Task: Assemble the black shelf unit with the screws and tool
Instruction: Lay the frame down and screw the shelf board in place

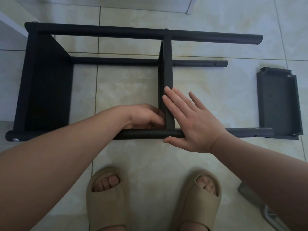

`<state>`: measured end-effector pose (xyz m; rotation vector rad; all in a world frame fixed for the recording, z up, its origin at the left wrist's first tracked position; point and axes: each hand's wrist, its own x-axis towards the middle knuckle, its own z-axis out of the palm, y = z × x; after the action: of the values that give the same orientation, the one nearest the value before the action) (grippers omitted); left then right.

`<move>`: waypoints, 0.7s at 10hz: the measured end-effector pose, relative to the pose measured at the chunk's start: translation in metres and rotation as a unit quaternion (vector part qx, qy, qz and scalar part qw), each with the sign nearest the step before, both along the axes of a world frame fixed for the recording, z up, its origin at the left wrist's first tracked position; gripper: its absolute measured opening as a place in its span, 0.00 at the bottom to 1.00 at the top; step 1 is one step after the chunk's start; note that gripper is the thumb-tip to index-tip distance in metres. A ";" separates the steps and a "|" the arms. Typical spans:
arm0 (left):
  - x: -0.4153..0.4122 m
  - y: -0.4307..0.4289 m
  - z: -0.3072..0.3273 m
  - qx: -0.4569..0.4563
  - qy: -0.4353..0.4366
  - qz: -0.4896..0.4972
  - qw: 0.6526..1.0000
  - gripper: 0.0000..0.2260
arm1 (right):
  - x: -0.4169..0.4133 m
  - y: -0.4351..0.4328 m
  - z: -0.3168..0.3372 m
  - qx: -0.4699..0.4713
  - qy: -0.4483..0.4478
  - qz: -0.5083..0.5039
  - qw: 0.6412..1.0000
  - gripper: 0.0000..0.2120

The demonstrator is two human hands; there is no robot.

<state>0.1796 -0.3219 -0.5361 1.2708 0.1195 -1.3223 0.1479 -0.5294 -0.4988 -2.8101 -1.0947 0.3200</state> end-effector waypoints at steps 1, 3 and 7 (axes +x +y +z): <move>0.000 -0.001 0.002 0.008 -0.006 0.017 1.000 0.14 | 0.000 0.000 0.000 0.002 -0.003 0.000 1.000 0.48; 0.000 -0.002 0.006 0.001 0.008 0.045 0.999 0.08 | 0.000 0.000 0.000 0.006 -0.006 0.000 1.000 0.48; 0.001 -0.004 0.005 0.040 -0.028 0.009 0.999 0.07 | 0.000 0.000 -0.001 0.007 -0.006 0.003 1.000 0.48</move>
<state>0.1805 -0.3260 -0.5308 1.3711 0.1456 -1.2758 0.1477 -0.5294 -0.4995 -2.8013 -1.1022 0.2957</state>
